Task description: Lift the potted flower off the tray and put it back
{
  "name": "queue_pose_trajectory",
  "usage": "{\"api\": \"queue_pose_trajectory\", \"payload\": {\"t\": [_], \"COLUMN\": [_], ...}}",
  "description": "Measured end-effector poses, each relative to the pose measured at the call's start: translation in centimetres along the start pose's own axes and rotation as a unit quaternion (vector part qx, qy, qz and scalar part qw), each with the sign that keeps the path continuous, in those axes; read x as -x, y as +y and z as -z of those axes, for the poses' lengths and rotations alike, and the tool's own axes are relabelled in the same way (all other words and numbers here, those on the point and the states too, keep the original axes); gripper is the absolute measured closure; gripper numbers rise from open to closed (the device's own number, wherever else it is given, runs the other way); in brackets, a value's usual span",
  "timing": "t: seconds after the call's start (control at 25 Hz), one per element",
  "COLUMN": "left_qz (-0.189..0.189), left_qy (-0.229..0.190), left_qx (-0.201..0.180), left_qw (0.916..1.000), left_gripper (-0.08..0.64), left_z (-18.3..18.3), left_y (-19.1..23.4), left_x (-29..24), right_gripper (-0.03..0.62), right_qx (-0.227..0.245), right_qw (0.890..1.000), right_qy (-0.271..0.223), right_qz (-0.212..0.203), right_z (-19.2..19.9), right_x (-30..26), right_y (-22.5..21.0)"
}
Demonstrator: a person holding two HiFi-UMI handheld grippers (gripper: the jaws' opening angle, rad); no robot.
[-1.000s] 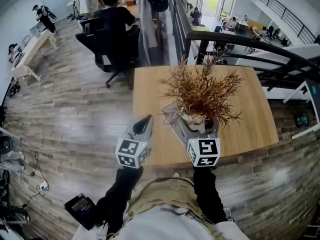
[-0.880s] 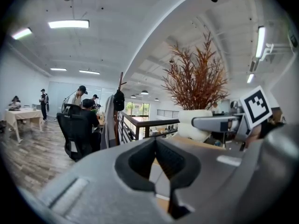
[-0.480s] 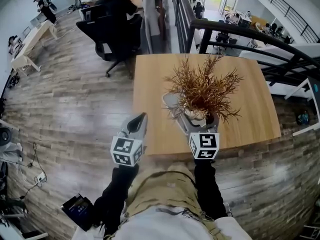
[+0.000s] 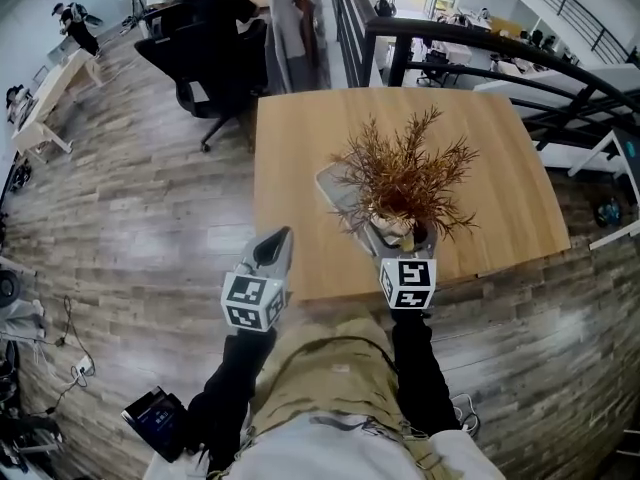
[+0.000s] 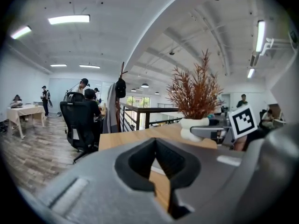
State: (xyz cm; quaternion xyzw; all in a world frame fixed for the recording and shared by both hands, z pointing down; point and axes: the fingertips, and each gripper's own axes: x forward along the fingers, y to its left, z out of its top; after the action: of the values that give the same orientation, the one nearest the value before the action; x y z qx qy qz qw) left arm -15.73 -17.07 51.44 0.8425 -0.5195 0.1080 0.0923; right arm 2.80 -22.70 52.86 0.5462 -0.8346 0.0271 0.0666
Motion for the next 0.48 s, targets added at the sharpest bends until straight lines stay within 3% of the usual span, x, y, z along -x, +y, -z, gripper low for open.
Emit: {"api": "queue_pose_trajectory", "payload": {"t": [0.48], "left_qz": [0.028], "left_qy": [0.013], "left_qx": [-0.021], "left_qw": [0.9993], "left_gripper": [0.558], "left_z": [4.7], "left_y": [-0.8], "left_x": [-4.8], "right_gripper": [0.127], "right_qx": [-0.01], "right_qw": [0.999], "right_qy": [0.042], "right_qz": [0.014], "right_z": [10.7], "right_x": [-2.5], "right_y": [-1.7]}}
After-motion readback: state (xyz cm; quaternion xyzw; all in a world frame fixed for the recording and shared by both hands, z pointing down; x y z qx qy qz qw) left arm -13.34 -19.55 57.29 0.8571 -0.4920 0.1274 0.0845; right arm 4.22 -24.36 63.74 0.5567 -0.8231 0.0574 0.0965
